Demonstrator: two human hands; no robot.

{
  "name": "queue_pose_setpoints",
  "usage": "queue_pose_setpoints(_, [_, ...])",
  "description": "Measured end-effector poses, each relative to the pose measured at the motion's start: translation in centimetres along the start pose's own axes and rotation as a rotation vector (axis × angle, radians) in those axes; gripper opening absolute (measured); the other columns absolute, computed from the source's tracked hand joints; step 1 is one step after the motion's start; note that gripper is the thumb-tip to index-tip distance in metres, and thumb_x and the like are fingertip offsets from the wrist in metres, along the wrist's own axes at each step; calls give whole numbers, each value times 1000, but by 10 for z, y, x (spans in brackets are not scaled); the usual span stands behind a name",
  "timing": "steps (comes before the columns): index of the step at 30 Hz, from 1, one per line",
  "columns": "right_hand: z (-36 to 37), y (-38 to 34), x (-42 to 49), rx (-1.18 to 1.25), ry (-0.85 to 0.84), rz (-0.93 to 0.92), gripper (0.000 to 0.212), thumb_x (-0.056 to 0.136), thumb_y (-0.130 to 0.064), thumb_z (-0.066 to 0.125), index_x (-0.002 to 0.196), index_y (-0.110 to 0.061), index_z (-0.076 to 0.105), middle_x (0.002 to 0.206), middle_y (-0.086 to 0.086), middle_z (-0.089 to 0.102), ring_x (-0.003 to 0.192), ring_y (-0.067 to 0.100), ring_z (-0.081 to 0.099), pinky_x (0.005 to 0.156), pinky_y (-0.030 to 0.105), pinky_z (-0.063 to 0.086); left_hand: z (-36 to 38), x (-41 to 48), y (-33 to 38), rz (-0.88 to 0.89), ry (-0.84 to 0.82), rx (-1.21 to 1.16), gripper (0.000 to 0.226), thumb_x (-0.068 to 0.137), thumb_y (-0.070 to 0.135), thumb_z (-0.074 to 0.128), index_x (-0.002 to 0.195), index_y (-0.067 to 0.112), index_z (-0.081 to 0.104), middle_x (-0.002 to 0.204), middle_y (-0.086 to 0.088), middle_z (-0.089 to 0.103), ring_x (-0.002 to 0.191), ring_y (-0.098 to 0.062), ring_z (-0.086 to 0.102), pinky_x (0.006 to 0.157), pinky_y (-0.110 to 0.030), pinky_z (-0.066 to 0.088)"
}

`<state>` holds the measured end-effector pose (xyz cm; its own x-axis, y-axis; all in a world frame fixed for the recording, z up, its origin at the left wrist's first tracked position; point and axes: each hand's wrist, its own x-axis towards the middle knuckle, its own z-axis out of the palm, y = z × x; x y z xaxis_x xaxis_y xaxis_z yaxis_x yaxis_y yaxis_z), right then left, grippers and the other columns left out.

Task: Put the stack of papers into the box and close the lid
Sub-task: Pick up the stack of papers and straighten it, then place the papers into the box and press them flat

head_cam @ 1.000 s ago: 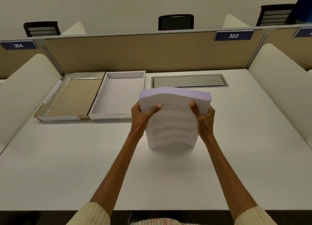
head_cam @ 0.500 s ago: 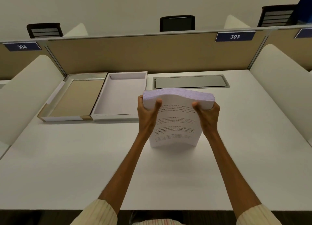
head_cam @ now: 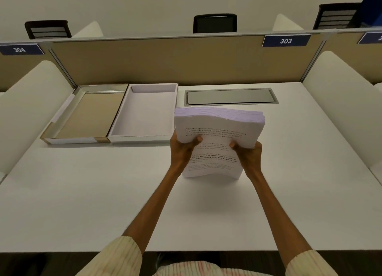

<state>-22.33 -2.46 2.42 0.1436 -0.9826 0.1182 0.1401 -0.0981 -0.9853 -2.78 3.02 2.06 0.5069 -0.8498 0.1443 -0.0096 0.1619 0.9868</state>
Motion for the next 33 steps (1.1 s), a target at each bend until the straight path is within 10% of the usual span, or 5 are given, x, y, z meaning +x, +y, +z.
queue_pose_setpoints(11, [5,23,-2,-86,74,123,63,54,-54,83,95,-7,70,87,3,74,74,10,73,63,30,61,-12,-2,-33,-93,-69,148,60,75,29,79,123,0,56,116,-13,69,100,-24,72,74,-34,63])
queue_pose_setpoints(15, [11,28,0,-142,75,215,52,64,-47,80,96,-7,69,91,11,75,75,29,74,68,49,62,-15,3,-30,-143,-50,262,59,74,36,80,118,5,57,108,-6,71,90,-24,73,67,-29,63])
queue_pose_setpoints(27, [38,12,30,-263,-57,430,52,73,-57,71,101,-13,67,90,5,73,76,19,71,63,30,58,-48,30,-8,-472,-9,400,81,55,84,62,102,18,70,96,-3,77,84,-24,75,80,-46,62])
queue_pose_setpoints(33, [68,22,45,-228,-147,499,51,78,-49,70,107,-7,66,99,12,75,84,30,73,77,46,60,-83,55,15,-626,-160,417,70,82,72,46,114,11,61,105,-13,73,91,-30,72,80,-40,60])
